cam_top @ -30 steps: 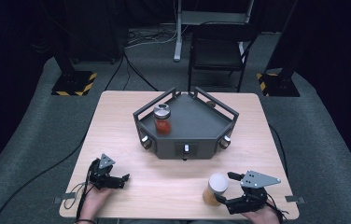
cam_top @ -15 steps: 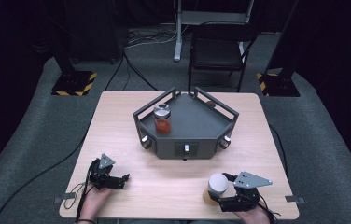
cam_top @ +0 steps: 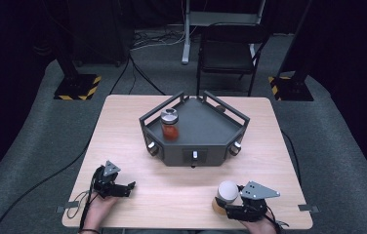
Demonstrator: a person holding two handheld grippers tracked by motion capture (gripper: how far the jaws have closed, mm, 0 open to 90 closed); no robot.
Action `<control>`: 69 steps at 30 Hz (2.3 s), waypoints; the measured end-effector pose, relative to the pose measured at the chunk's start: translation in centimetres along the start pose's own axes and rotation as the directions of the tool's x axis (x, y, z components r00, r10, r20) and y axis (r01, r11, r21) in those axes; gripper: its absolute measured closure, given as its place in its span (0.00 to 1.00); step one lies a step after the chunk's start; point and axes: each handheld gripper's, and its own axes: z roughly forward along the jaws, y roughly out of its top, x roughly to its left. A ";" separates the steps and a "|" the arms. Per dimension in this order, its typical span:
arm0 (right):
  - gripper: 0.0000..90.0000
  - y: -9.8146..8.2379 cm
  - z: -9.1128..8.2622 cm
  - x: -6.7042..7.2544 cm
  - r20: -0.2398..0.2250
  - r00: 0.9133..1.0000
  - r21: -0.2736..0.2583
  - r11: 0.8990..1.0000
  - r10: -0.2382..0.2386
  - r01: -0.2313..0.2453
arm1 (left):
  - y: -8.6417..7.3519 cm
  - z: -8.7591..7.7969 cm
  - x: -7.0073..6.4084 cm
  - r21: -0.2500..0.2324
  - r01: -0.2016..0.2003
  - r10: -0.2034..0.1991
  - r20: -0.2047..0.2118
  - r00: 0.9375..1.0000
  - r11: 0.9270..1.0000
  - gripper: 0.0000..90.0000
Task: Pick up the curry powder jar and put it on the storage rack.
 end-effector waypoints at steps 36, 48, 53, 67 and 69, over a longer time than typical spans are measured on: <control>0.37 3.2 -1.6 0.7 0.147 0.986 -0.043 0.996 0.079 -0.073 | 0.0 0.0 -0.1 0.000 0.003 -0.003 -0.004 1.000 1.000 0.00; 0.37 5.3 -2.6 0.3 0.164 0.984 -0.072 0.996 0.068 -0.057 | 0.0 0.0 -0.1 0.000 0.004 -0.004 -0.004 1.000 1.000 0.00; 0.37 6.3 -3.0 0.2 0.166 0.984 -0.083 0.995 0.059 -0.046 | 0.0 0.0 -0.1 0.000 0.004 -0.004 -0.004 1.000 1.000 0.00; 0.37 9.4 -3.1 -0.3 0.188 0.981 -0.088 0.996 0.048 -0.032 | 0.0 0.0 -0.1 0.000 0.005 -0.005 -0.005 1.000 1.000 0.00; 0.37 9.9 -2.9 -0.4 0.193 0.980 -0.085 0.996 0.041 -0.025 | 0.0 0.0 -0.1 0.000 0.005 -0.005 -0.005 1.000 1.000 0.00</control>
